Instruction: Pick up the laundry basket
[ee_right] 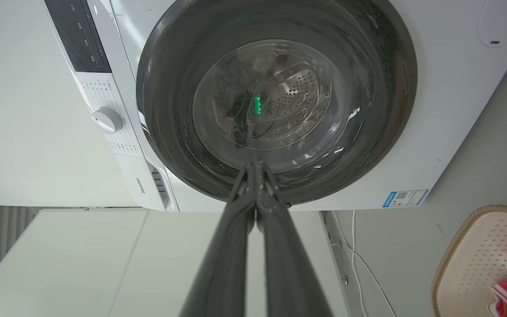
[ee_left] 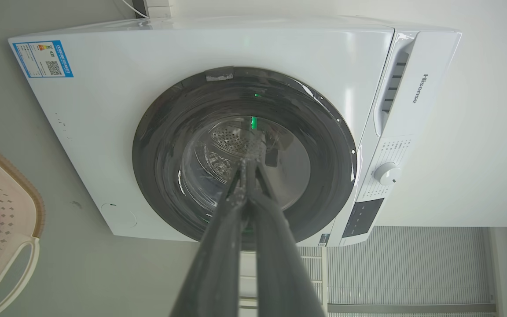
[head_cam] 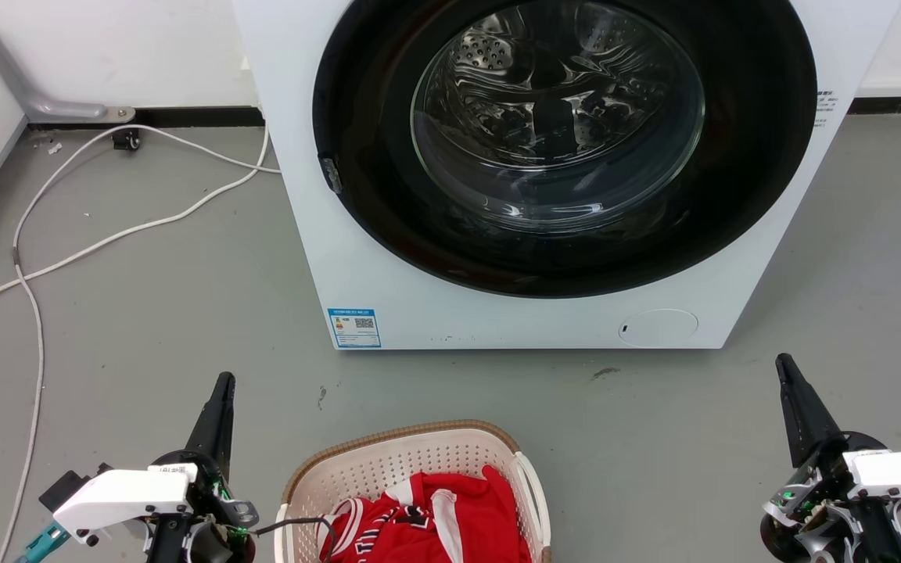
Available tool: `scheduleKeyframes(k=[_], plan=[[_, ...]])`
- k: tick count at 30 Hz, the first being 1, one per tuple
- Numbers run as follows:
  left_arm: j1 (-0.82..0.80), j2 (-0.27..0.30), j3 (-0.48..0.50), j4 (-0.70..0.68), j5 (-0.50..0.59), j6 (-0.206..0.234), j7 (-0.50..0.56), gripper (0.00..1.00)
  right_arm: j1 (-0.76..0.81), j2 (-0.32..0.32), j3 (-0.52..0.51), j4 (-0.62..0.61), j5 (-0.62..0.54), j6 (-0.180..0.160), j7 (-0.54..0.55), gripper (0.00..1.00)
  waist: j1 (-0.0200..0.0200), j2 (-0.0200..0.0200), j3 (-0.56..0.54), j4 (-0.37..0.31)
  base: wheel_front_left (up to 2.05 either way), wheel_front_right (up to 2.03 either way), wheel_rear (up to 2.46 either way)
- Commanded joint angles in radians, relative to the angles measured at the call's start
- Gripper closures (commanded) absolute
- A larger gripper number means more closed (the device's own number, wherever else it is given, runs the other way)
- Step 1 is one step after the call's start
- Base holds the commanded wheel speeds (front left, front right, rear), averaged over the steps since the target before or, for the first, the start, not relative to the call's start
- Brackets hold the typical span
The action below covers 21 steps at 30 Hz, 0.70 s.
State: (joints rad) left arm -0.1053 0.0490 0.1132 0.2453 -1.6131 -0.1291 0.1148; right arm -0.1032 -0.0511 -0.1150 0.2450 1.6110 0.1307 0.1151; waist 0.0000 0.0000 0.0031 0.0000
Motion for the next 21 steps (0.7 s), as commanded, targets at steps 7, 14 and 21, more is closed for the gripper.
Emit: scheduleKeyframes(k=[7,14,21], plan=[[-0.008,0.002,0.002,0.0,0.0,-0.004,0.002,1.0,-0.011,0.001,0.0,0.0,0.003,0.0,0.002,1.0,0.0,0.0,0.0,0.0,0.0,0.0,0.0],[-0.008,0.002,0.002,0.0,0.0,-0.004,0.002,1.0,-0.011,0.001,0.0,0.0,0.003,0.0,0.002,1.0,0.0,0.0,0.0,0.0,0.0,0.0,0.0],[0.003,-0.001,-0.001,0.007,0.0,0.0,0.0,0.0,0.004,0.0,0.001,0.006,0.0,0.0,0.0,0.0,0.0,0.0,0.0,0.0,0.0,0.0,0.0]])
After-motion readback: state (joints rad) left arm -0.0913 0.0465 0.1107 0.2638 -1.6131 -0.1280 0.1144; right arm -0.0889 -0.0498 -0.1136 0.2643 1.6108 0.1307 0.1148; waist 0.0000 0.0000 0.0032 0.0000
